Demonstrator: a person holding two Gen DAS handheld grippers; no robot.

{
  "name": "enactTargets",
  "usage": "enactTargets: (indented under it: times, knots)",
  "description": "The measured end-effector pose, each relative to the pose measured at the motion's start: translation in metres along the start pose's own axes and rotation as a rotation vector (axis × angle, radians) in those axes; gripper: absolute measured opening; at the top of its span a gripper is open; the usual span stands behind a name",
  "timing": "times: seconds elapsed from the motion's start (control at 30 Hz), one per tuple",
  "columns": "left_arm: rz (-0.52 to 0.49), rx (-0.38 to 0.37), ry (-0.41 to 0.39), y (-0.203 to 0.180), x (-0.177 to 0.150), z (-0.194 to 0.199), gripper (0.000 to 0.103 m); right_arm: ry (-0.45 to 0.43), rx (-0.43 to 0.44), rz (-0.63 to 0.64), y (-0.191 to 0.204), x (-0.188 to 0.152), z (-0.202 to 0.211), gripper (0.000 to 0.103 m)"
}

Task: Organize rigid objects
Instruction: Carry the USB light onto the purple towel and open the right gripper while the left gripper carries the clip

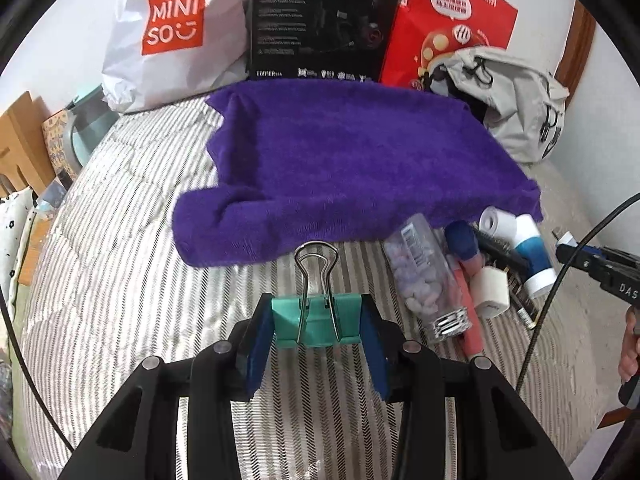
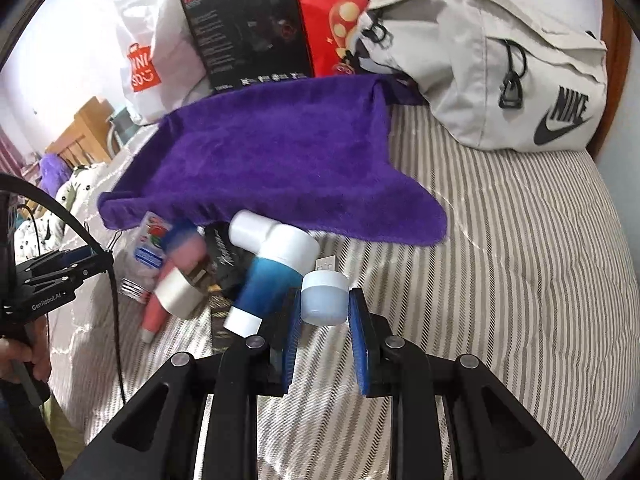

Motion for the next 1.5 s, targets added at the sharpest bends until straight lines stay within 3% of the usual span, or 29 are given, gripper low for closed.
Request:
enactTargets:
  times: [0.3, 0.63, 1.07, 1.5]
  knots:
    - [-0.003, -0.012, -0.050, -0.001, 0.033, 0.018, 0.039, -0.039, 0.029, 0.011, 0.000, 0.038, 0.004, 0.024]
    - [0.006, -0.017, -0.071, -0.007, 0.086, 0.003, 0.039, -0.081, 0.032, 0.037, -0.012, 0.103, -0.024, 0.024]
    - [0.009, -0.017, -0.028, -0.012, 0.109, -0.049, 0.039, -0.034, -0.005, 0.047, -0.048, 0.167, -0.113, 0.024]
    - [0.016, -0.032, -0.018, -0.010, 0.119, -0.065, 0.039, 0.067, -0.053, 0.102, -0.042, 0.184, -0.158, 0.024]
Point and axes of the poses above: each gripper's, at about its wrist camera, not at the fingertips, and z roughly against the way its jaws point, y to its left, x to its top, the point moved 1 cm from there along -z, roughly the way its jaws point, and after that the axes turned 13 degrees about z, right-handed, at the moved point
